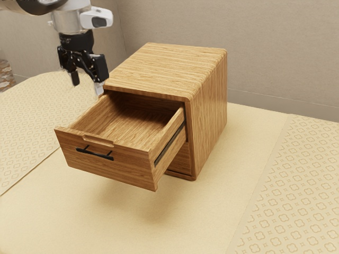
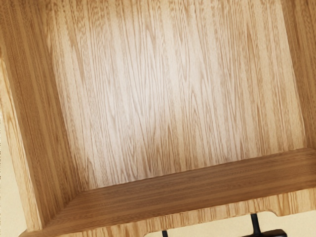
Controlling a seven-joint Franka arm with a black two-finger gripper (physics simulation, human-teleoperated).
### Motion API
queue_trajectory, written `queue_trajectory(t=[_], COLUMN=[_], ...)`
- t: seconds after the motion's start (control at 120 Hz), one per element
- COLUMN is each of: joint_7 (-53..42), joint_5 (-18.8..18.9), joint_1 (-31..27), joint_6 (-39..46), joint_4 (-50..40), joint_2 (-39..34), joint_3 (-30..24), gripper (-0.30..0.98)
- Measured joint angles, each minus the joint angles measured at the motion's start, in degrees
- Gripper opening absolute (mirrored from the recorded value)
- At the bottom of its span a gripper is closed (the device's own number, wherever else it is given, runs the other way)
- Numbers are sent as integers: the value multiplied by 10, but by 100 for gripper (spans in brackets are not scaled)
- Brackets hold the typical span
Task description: Push the drawer handle with one arm to close the drawer
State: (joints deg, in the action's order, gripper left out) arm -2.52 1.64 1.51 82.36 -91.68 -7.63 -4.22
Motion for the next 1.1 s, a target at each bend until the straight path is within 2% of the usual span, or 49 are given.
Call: queue_trajectory(t=[0.158,0.258,0.458,0.558,0.675,0.8,0.95,1.1], joint_7=[-13,-5,54,84,117,151,174,188], joint_5=[1,0,-14,-36,-62,-76,-79,-76], joint_1=[0,5,11,11,10,11,11,11], joint_6=[31,40,41,46,96,165,229,262], joint_4=[-3,-74,-236,-297,-394,-450,-457,-456], joint_2=[-3,-69,-233,-276,-320,-313,-254,-235], joint_3=[-1,-4,-35,-42,-44,-44,-44,-43], gripper=[68,67,18,6,-2,-6,-8,-9])
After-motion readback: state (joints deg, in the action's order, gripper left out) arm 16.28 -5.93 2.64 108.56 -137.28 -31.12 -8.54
